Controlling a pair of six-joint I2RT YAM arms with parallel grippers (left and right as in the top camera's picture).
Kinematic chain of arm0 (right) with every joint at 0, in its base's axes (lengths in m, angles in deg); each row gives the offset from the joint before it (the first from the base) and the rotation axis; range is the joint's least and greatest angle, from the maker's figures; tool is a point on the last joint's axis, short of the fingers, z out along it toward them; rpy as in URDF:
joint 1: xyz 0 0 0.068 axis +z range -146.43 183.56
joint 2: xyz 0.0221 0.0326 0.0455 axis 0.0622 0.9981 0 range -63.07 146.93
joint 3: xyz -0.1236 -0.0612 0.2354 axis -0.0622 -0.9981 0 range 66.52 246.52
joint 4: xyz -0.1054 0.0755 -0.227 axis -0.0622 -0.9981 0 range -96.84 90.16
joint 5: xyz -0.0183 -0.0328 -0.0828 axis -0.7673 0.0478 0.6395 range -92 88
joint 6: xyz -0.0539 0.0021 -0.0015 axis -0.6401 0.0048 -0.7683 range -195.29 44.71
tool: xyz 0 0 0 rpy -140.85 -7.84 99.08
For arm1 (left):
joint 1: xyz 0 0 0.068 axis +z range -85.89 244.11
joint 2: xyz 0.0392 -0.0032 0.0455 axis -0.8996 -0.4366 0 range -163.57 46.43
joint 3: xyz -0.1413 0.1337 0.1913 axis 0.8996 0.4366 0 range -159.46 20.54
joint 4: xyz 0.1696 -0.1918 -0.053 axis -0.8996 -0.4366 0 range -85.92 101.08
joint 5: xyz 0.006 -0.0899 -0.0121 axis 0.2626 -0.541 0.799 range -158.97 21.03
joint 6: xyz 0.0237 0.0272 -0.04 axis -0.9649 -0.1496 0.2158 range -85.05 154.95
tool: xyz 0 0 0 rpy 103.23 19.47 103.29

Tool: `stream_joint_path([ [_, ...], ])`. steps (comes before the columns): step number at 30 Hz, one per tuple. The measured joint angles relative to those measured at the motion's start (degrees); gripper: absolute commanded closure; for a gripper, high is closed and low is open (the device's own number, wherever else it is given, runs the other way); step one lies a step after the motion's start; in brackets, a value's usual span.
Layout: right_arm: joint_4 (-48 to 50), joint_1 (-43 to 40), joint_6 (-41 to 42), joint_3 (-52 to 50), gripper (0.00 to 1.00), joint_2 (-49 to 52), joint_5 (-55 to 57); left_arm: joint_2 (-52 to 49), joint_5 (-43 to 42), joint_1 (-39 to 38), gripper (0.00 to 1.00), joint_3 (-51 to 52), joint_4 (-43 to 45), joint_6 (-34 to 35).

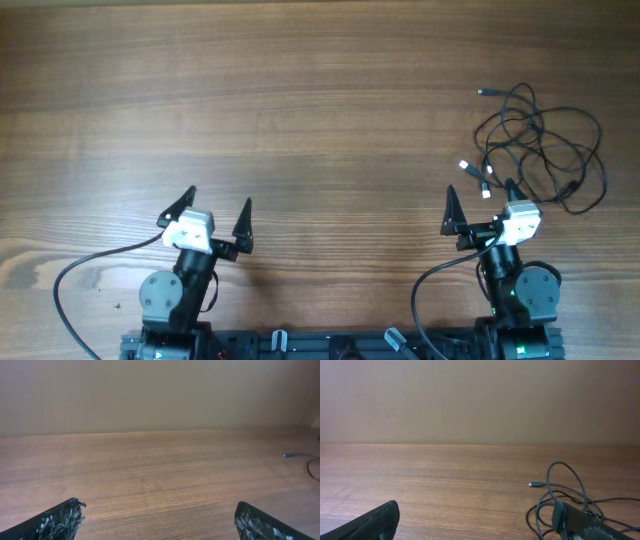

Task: Untangle cables

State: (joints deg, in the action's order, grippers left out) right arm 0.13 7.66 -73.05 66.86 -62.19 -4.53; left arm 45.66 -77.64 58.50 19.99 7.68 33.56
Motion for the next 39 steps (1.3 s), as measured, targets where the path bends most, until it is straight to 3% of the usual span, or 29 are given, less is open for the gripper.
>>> stream_joint_path([
  [39,0.0,0.0,0.0,0.0,0.0,0.0,0.0,0.0,-4.3,1.3,0.0,0.0,0.4,-2.0],
])
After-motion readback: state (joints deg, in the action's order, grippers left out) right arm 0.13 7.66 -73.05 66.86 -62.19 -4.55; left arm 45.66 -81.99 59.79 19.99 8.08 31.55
